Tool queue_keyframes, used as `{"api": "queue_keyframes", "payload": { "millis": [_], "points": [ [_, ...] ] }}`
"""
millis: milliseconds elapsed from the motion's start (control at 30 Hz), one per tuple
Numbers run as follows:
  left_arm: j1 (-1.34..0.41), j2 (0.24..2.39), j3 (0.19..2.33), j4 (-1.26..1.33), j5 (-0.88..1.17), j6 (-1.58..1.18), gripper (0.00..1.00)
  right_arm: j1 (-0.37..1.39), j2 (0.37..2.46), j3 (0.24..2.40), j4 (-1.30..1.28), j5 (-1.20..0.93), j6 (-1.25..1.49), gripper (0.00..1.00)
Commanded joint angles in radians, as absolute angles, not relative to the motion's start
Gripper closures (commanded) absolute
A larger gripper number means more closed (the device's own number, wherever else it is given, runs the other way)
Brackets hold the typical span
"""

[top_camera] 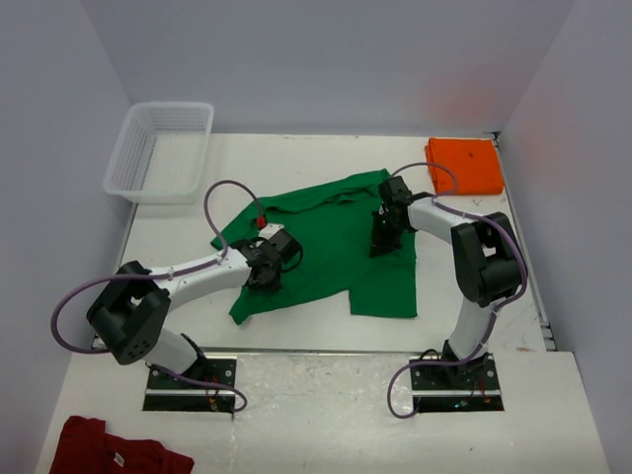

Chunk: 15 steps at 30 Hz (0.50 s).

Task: Fold and stack the t-shirts
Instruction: Flatten out the tshirt

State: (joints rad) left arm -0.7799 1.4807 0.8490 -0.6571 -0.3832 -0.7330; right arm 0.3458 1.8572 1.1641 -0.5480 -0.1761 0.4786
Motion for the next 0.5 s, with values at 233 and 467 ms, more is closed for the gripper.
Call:
{"api": "queue_keyframes", "payload": {
  "millis": [233,467],
  "points": [
    [-0.782,1.531,0.879,-0.588,-0.385,-0.735,0.71,0.344,1.798,1.138,-0.532,-0.192,0.468,1.00],
    [-0.779,1.598,0.933,-0.580,-0.431,-0.718,0.75,0.344,1.810,1.140,-0.528,-0.193,0.471,1.00]
  ]
}}
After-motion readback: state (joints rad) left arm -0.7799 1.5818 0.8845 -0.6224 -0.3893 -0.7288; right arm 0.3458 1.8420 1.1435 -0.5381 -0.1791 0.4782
